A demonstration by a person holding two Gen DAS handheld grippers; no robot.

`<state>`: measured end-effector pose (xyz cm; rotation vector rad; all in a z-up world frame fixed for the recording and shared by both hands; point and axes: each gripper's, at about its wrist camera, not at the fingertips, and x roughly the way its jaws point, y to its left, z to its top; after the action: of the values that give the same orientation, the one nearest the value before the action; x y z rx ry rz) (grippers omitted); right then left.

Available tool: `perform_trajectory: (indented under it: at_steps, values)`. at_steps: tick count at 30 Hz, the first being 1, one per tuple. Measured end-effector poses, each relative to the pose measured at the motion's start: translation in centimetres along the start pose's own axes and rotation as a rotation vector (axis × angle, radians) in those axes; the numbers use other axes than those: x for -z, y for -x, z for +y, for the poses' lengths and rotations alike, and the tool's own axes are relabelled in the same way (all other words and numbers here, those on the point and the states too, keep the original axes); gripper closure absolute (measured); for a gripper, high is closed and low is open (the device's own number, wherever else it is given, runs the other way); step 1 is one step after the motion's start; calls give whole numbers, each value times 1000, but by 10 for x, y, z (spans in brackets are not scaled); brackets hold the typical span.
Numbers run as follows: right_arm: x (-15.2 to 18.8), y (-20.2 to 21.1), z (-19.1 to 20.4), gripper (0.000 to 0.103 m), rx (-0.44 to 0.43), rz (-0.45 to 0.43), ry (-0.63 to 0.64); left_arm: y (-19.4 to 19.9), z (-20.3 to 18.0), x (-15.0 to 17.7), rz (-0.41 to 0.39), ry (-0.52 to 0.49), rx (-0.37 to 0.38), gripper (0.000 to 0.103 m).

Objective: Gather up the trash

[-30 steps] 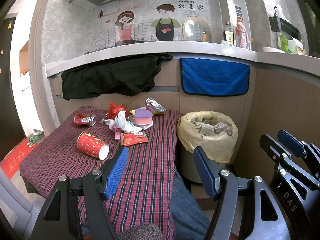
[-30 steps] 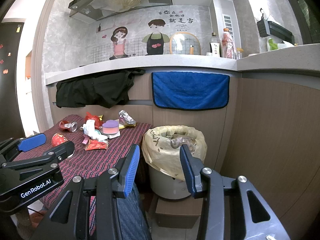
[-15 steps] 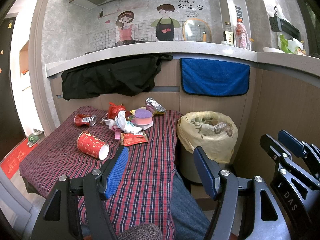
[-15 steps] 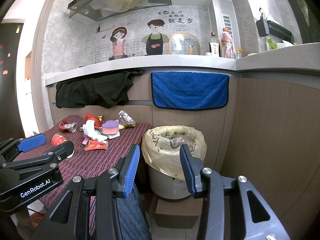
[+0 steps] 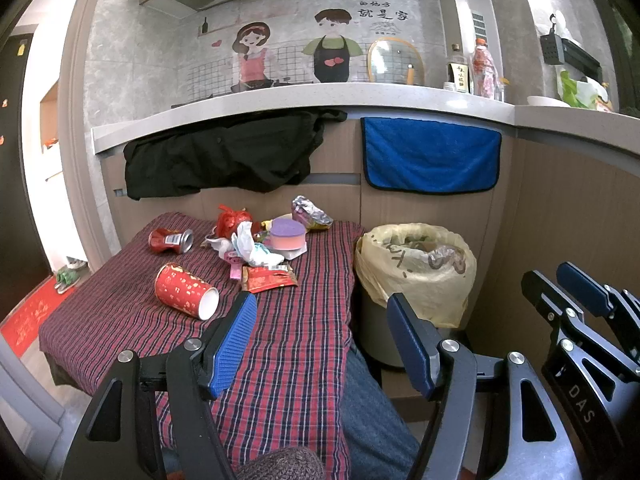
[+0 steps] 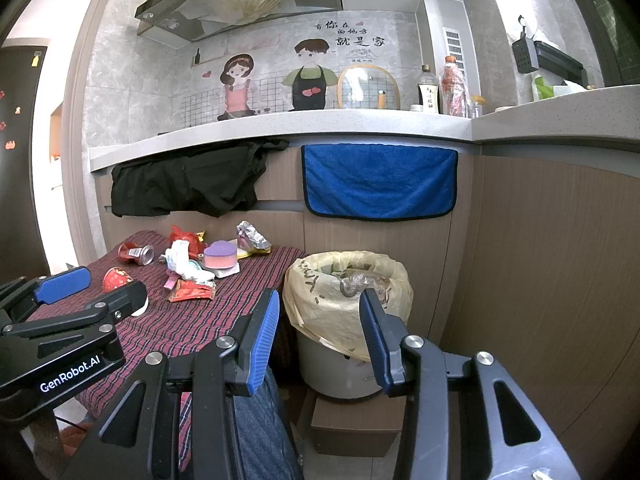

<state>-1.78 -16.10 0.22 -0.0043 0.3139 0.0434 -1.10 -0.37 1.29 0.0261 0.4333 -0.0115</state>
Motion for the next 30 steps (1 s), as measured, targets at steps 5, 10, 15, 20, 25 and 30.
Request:
perform_trajectory:
  at_steps: [5,10,15,20,25,30]
  values:
    - [1,-1,-1,63,0,0,-1,2,0,-1,0,0,0,35]
    - [2,-1,-3,63,-3,5,-2,3,-2,-3,8,1,-1,35]
    - [-2,-9,-1,63,-6,9,3,-4,3,-4,16,30,-11,35]
    - [-11,-25,1,63,3,3,24,-26,25,-14,40,121,-18,35]
    - [-25,-54,7,63,-35,4,31,-58,73,-32,64,267,-30,35]
    - [-36,-93,24,64,-87,48,45,-92,147,-40,62,399,-87,35]
